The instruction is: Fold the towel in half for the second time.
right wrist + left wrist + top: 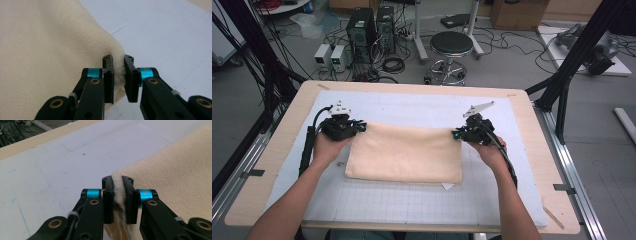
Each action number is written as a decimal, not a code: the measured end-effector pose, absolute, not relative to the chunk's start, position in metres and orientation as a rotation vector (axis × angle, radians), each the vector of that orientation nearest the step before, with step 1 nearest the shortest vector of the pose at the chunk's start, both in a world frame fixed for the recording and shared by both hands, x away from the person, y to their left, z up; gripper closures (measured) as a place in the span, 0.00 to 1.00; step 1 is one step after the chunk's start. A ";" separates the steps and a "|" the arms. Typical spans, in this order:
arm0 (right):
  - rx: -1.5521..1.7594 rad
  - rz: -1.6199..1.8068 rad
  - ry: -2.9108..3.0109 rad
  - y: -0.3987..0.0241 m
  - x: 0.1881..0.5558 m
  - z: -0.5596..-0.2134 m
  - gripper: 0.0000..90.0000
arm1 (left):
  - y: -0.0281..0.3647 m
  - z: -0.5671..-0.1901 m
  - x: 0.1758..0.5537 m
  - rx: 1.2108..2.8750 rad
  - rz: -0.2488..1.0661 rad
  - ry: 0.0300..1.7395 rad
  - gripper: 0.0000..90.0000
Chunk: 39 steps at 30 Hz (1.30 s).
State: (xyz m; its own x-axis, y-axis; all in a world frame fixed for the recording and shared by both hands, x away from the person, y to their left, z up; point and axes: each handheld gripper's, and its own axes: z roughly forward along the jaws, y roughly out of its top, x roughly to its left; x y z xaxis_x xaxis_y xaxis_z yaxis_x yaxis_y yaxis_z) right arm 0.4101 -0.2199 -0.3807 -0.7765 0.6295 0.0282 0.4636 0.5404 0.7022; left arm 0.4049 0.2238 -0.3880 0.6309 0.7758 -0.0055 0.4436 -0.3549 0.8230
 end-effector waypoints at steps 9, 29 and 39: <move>0.961 1.038 2.537 -0.218 0.431 -0.385 0.90 | 0.217 -0.398 0.429 1.984 0.521 1.027 0.89; 1.098 1.002 2.434 -0.212 0.466 -0.400 0.75 | 0.218 -0.406 0.459 2.043 0.513 1.124 0.75; 1.070 1.052 2.385 -0.212 0.453 -0.388 0.69 | 0.230 -0.411 0.430 2.031 0.451 1.097 0.65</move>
